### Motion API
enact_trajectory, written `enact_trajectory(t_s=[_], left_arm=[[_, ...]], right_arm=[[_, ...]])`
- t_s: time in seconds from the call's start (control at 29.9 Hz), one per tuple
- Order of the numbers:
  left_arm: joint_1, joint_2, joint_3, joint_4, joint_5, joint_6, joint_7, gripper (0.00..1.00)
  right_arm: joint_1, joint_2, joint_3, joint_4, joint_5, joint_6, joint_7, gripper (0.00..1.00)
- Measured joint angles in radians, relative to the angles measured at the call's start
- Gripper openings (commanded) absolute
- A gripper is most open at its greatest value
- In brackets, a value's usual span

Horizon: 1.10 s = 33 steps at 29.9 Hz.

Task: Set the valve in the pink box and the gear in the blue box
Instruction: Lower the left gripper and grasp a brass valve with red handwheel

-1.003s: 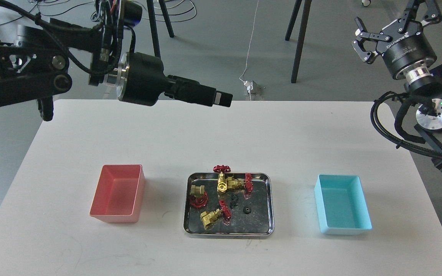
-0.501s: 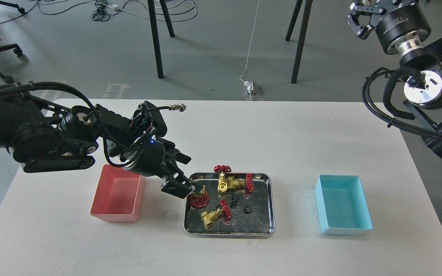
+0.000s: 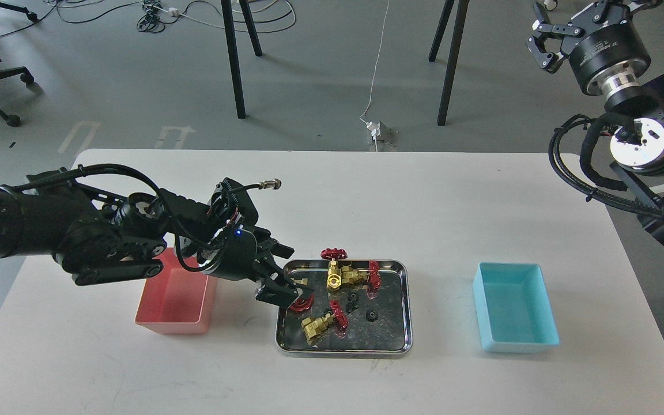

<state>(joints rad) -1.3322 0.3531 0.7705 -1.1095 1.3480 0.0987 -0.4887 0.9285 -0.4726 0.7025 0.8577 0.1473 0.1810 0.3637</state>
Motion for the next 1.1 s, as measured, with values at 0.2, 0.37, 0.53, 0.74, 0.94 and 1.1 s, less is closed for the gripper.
enact_trajectory(t_s=[0.2,0.37,0.53,0.74,0.94,1.1], left_arm=[[0.056,-0.049,0.002,0.052,0.000,0.060,0.000,0.87],[0.095,-0.072,0.005,0.110,0.001,0.096,0.000,0.77],[0.115,-0.074,0.015,0.146,0.011,0.113,0.000,0.62],[0.134,-0.074,0.017,0.176,0.056,0.132,0.000,0.54],[0.138,-0.072,0.018,0.179,0.068,0.134,0.000,0.31],[0.138,-0.072,0.018,0.178,0.073,0.135,0.000,0.10]], right_arm=[[-0.007,0.000,0.000,-0.002,0.000,0.000,0.000,1.00],[-0.017,0.000,0.002,-0.002,0.000,0.000,0.000,1.00],[-0.029,0.000,0.008,0.003,0.000,0.000,0.000,1.00],[-0.042,0.000,0.012,0.005,0.000,0.000,0.001,1.00],[-0.050,0.001,0.015,0.006,0.000,0.000,0.001,1.00],[-0.056,0.001,0.015,0.006,0.000,0.000,0.001,1.00]])
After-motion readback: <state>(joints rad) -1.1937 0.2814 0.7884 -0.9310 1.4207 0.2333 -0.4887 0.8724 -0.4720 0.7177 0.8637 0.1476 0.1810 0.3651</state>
